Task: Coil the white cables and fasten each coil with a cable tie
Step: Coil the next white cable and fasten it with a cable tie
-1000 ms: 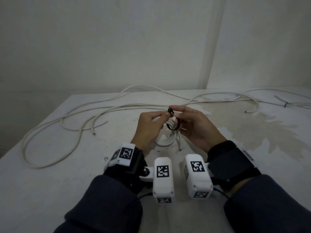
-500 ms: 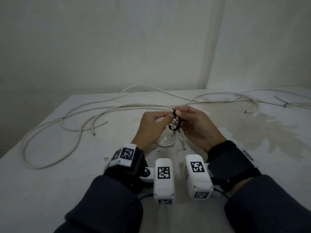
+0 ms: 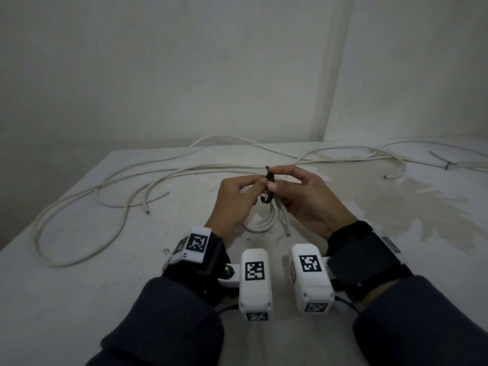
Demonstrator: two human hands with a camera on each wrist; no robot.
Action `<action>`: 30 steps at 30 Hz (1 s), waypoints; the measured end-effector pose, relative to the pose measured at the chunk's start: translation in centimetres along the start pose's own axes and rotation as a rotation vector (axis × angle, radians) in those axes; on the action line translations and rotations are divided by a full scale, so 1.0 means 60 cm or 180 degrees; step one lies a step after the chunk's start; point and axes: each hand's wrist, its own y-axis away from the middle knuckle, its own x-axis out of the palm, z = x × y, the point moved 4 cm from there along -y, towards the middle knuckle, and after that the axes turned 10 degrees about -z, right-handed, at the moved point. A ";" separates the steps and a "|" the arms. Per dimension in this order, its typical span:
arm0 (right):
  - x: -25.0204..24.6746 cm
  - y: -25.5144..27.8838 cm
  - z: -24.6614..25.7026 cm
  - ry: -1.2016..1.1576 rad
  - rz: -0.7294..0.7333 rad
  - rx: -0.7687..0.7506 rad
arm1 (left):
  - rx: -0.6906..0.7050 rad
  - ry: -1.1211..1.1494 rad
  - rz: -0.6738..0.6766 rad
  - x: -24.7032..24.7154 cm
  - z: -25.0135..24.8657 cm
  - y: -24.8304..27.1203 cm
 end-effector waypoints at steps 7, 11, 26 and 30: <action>-0.002 -0.003 -0.002 0.0196 -0.0140 -0.0147 | -0.0037 0.0051 0.0012 0.000 0.003 -0.002; -0.003 -0.007 -0.001 0.0136 -0.0299 -0.0299 | -0.0233 0.0158 0.0031 0.003 0.011 -0.002; -0.022 -0.015 -0.017 -0.0157 -0.0760 0.0264 | -0.0474 0.0205 0.0257 0.007 0.017 0.003; -0.029 -0.016 -0.017 -0.0284 -0.1090 0.0343 | -0.0508 0.0123 0.0360 0.014 0.017 0.005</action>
